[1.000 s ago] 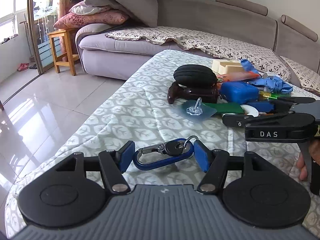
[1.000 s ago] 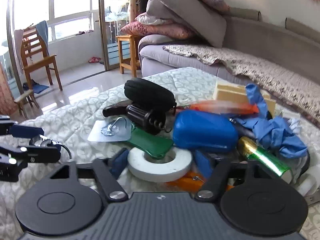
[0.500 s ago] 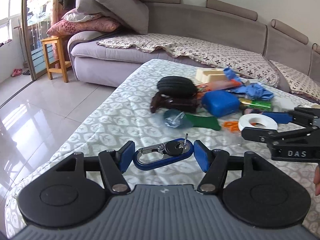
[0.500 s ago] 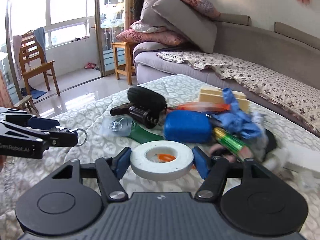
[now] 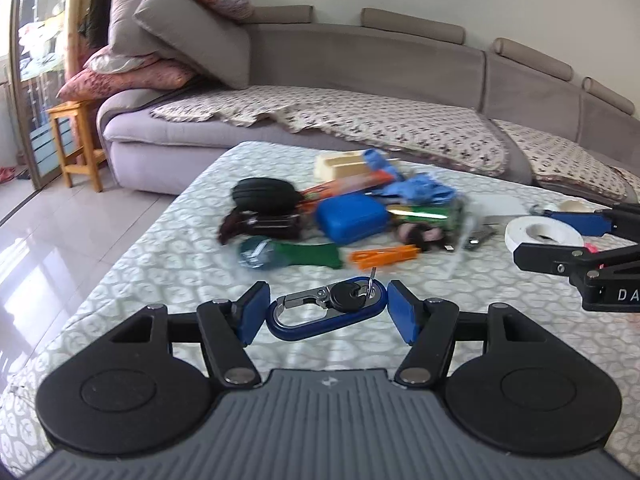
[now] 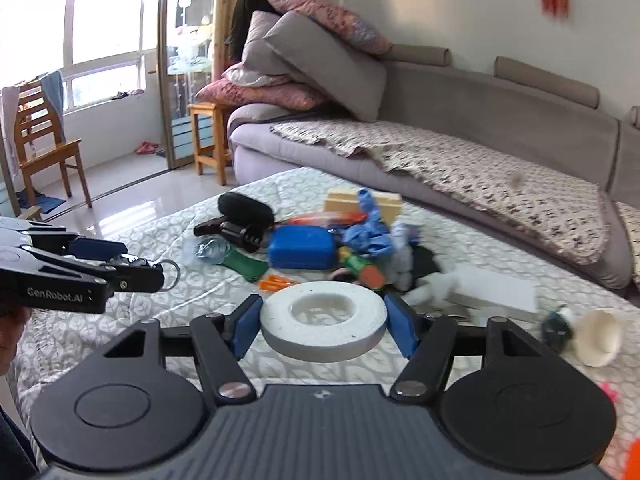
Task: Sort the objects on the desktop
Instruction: 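Carry the keychain and tape roll over the orange cardboard box with both grippers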
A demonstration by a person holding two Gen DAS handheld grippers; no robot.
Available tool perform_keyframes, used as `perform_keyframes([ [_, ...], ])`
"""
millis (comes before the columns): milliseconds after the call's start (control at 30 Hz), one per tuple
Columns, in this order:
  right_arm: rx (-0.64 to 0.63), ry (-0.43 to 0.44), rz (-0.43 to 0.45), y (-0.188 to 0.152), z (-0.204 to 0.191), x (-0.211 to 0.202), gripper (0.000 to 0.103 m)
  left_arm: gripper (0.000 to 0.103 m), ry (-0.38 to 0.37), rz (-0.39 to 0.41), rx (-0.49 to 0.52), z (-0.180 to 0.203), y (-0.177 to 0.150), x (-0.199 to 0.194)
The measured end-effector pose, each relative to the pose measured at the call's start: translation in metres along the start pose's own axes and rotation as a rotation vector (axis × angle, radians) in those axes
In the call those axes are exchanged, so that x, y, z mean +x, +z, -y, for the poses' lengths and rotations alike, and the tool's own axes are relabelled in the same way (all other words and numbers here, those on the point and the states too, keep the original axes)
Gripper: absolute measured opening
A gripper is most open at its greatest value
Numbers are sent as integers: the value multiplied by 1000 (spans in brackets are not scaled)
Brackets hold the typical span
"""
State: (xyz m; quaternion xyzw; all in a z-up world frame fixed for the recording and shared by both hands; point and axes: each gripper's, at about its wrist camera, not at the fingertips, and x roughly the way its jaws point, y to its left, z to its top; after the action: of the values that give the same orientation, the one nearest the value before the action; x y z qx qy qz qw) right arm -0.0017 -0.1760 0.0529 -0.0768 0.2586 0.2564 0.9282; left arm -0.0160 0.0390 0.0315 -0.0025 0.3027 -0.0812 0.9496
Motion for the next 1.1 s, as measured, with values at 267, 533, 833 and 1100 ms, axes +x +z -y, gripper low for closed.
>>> perform_keyframes([
  [267, 31, -79, 15, -9, 21, -38, 65, 64, -35, -12, 11, 42, 8, -4],
  [533, 62, -147, 29, -23, 36, -76, 65, 64, -69, -14, 38, 79, 10, -10],
  [833, 106, -220, 71, -36, 58, -118, 65, 64, -104, 4, 93, 121, 13, -20],
  [1100, 151, -293, 99, -52, 83, -153, 65, 64, -137, 6, 136, 157, 12, -22],
])
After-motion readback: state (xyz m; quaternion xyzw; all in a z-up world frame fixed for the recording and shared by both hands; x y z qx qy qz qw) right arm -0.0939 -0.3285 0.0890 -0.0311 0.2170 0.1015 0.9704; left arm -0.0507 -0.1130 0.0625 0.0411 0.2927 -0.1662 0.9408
